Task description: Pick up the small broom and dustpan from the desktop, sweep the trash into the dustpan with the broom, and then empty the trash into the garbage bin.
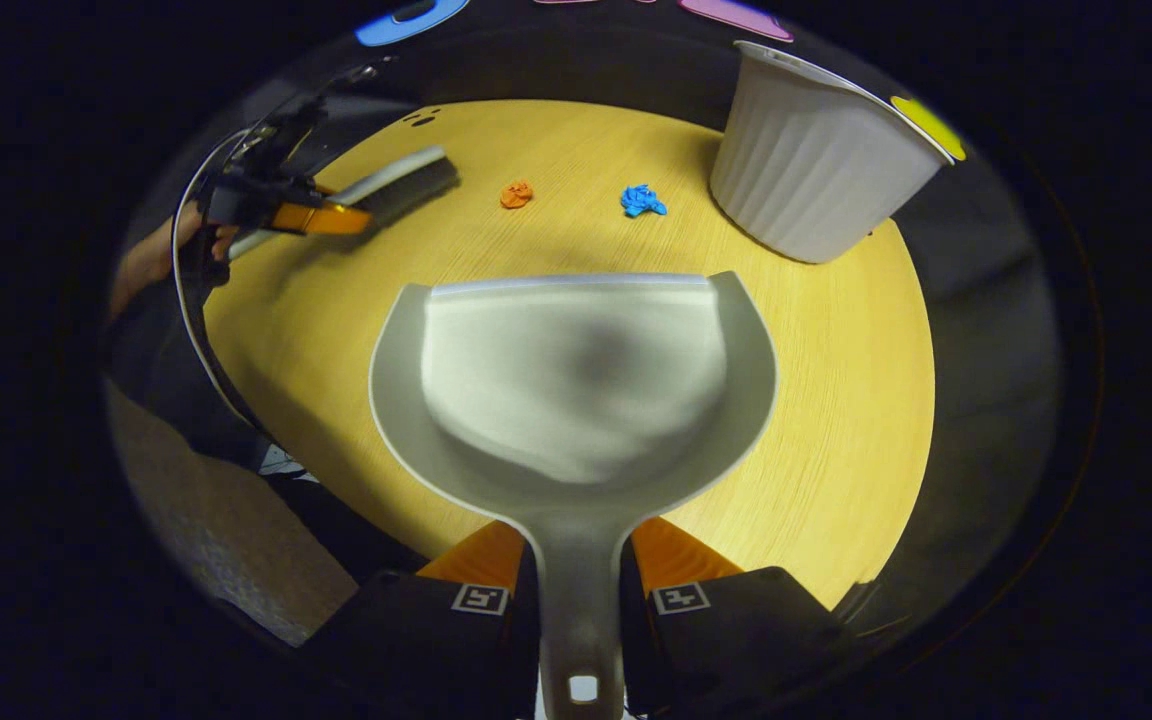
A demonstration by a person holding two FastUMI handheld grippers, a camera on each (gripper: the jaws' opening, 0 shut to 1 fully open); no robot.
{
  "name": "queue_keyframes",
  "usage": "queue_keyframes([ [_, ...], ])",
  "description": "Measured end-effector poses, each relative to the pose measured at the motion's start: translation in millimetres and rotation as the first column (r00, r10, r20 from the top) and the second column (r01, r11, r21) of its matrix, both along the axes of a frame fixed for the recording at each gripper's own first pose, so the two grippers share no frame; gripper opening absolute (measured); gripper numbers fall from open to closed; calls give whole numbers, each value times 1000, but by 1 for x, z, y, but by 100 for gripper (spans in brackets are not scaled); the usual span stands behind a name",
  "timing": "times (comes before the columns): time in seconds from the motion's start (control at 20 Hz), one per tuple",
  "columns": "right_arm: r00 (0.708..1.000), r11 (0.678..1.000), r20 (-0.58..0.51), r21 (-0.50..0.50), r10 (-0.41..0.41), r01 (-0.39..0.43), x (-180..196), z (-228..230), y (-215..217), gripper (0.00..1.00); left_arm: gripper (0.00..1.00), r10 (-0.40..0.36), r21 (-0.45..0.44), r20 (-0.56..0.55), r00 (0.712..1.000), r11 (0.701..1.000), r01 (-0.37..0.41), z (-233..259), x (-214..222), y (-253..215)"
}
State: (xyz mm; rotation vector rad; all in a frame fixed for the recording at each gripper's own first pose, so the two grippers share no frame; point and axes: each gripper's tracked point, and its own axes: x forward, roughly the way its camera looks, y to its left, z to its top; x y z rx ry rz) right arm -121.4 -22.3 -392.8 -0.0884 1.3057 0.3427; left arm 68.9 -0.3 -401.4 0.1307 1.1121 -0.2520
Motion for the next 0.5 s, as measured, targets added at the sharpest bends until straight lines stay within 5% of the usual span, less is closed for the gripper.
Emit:
queue_keyframes([
  [0.5, 997, 998, -43, -8, 66, -66, 45, -18, -13, 41, 29, -208, 45, 15, 978, 977, 208, -8, 85, -69],
])
